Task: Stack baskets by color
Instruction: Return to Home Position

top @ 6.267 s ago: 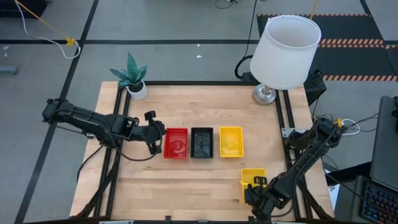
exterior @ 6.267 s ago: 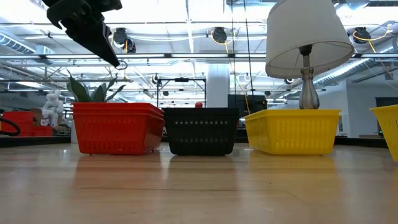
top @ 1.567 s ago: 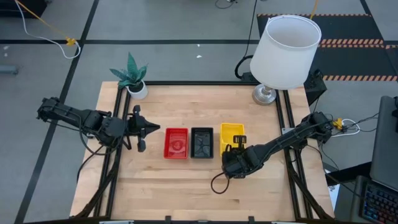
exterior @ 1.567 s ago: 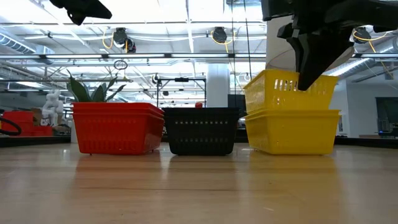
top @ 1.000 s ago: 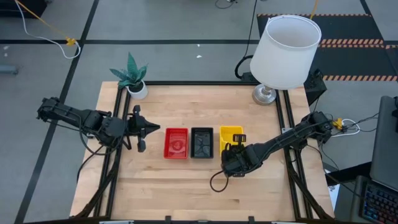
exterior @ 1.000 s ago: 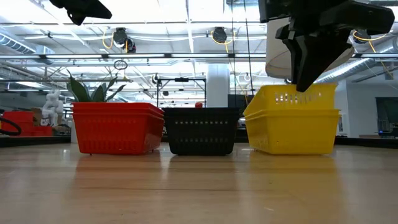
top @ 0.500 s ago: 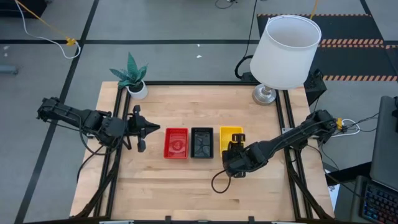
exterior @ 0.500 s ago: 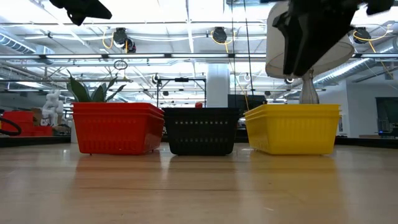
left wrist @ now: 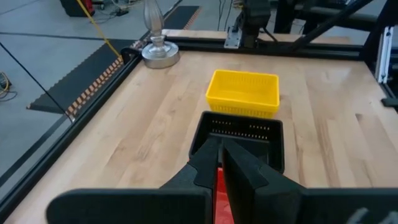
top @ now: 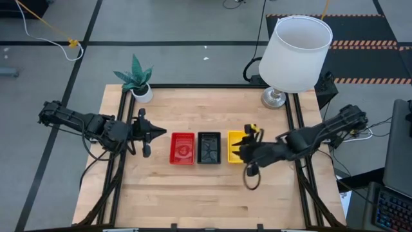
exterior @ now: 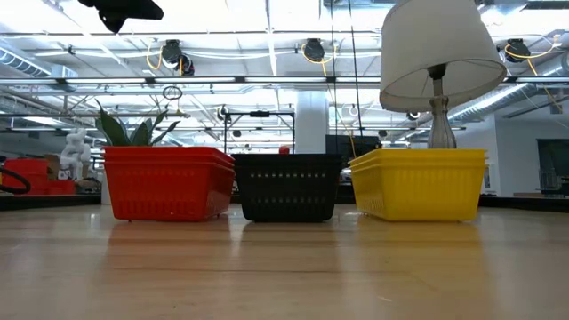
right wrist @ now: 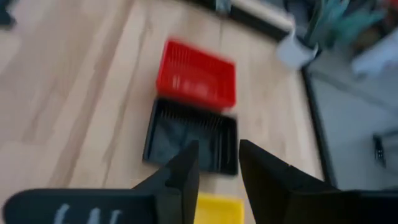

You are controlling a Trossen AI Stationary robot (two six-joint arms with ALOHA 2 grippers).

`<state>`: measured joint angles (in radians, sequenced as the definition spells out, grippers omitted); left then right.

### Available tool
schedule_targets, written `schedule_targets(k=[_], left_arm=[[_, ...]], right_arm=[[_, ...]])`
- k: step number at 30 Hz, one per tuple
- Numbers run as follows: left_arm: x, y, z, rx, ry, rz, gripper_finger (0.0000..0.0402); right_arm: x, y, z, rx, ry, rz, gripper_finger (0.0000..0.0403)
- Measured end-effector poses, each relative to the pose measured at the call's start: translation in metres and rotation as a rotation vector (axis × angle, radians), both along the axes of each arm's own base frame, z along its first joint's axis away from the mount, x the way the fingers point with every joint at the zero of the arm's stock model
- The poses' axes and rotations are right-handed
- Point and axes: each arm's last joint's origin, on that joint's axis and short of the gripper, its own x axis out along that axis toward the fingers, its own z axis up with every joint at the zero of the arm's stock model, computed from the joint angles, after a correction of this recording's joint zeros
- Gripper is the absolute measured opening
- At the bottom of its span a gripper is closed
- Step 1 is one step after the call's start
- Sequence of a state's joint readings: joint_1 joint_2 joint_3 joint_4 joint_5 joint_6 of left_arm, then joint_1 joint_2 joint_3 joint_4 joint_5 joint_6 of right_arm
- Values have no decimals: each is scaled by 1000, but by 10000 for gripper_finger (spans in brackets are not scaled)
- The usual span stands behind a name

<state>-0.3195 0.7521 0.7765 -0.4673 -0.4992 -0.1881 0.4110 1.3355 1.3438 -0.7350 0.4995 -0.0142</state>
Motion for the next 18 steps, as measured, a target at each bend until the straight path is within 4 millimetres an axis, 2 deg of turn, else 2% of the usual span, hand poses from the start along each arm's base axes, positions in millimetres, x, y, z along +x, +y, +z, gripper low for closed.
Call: schedule_targets(k=[5, 12, 15, 18], left_arm=[[-3, 1, 1, 2, 0, -1, 26], [-6, 2, 3, 37, -14, 3, 26], [-4, 2, -3, 69, -10, -6, 26], [0, 1, -10, 92, -39, -17, 26]], right_arm=[[-15, -8, 6, -13, -190, 69, 72], [-43, -27, -16, -97, -346, 119, 22], [-57, -41, -21, -71, -399, 122, 4], [-69, -51, -26, -21, -436, 153, 3]])
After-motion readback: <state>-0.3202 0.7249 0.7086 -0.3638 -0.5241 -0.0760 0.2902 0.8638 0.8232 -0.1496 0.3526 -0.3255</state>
